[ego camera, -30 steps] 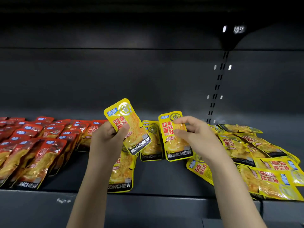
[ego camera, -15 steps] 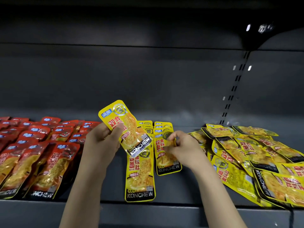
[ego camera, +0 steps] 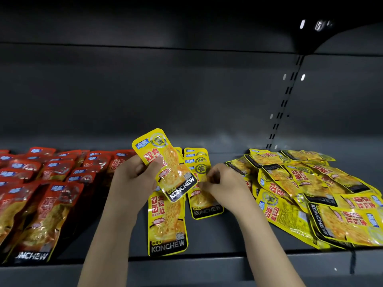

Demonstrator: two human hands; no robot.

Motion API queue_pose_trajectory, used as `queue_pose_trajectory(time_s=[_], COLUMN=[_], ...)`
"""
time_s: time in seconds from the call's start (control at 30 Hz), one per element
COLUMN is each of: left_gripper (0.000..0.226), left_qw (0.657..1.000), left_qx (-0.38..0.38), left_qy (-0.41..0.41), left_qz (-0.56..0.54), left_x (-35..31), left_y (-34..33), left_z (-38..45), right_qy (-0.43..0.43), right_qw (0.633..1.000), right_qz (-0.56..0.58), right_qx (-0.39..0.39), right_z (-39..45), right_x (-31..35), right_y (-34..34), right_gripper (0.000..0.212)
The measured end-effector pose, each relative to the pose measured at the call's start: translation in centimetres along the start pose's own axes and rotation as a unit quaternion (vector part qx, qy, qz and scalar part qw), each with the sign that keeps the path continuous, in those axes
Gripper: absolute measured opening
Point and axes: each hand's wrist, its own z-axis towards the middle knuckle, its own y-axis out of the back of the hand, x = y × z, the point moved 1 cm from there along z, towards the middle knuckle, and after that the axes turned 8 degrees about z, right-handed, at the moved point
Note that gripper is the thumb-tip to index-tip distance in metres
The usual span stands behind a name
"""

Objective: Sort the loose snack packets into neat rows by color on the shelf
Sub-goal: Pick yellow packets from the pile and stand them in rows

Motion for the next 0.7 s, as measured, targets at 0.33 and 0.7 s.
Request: queue_pose_trajectory(time_s=[0.33,0.7], left_gripper=[0.017,0.026], left_qw=[0.972,0.943], left_qx=[0.203,0.118], left_qy=[0.020,0.009], left_qz=[0.114,0.311], left_x=[-0.2,-0.2], left_y=[-3.3,-7.1], left_z=[-1.2,-1.4], right_qy=[0.016,0.037], right_qw=[0.998,0.994], right_qz=[0.025,0.042], right_qx=[-0.059,-0.089], right_z=[-0.6,-2.2], right_x=[-0.5,-2.7], right_y=[3.2,6.8], right_gripper=[0.009,0.005])
